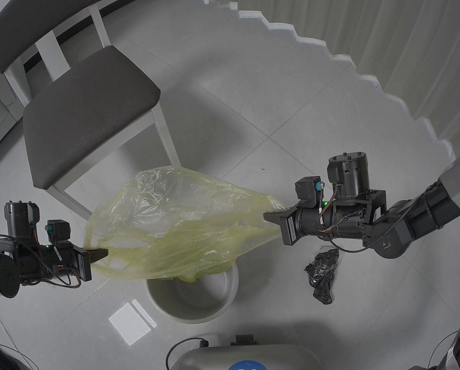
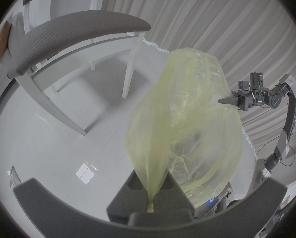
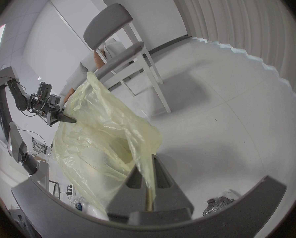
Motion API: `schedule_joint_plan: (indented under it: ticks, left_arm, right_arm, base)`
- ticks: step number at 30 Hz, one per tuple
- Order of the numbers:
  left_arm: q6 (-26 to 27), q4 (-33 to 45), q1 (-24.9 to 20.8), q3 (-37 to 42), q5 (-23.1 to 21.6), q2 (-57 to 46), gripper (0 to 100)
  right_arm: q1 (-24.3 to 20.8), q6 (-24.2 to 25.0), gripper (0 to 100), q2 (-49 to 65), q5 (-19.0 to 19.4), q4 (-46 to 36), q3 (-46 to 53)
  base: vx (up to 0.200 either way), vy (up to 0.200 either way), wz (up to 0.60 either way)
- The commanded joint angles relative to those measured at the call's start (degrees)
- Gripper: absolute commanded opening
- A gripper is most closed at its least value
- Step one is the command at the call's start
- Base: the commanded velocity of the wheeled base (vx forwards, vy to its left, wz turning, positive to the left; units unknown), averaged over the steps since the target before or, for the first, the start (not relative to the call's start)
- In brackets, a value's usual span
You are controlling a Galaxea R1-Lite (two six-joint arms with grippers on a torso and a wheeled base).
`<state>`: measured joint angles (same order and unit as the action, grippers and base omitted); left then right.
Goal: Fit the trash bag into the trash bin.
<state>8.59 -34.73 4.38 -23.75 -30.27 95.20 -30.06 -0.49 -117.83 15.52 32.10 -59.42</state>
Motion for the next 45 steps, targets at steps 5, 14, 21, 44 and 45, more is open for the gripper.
schedule_joint_plan:
  ticks: [5, 14, 21, 44, 45]
  left_arm:
    - [0.46, -7.81, -2.79, 2.04, 2.06, 13.26, 0]
    - [0.63, -10.88, -3.67, 7.93, 2.14, 12.73, 0]
    - [0.55, -12.47, -3.94, 12.94, 1.7, 6.58, 0]
    - [2.13, -13.87, -4.46, 10.21, 2.23, 16.86, 0]
    - [2.39, -14.66, -4.82, 9.51, 2.23, 17.66, 0]
  right_arm:
    - [0.62, 0.05, 0, -9.08, 0.04, 2.44, -1.58]
    - [0.09, -0.48, 0, -9.78, 0.04, 3.15, 0.79]
    - [0.09, -1.62, 0, -6.18, 0.04, 2.79, 5.01]
    - [1.94, -2.76, 0, -11.63, 0.04, 3.15, 3.43]
    - [2.2, -2.85, 0, -12.24, 0.04, 3.06, 2.73]
  base:
    - [0.0, 0.0, 0.0]
    - [0.0, 0.0, 0.0]
    - [0.0, 0.0, 0.0]
    - [0.0, 0.0, 0.0]
    - [0.0, 0.0, 0.0]
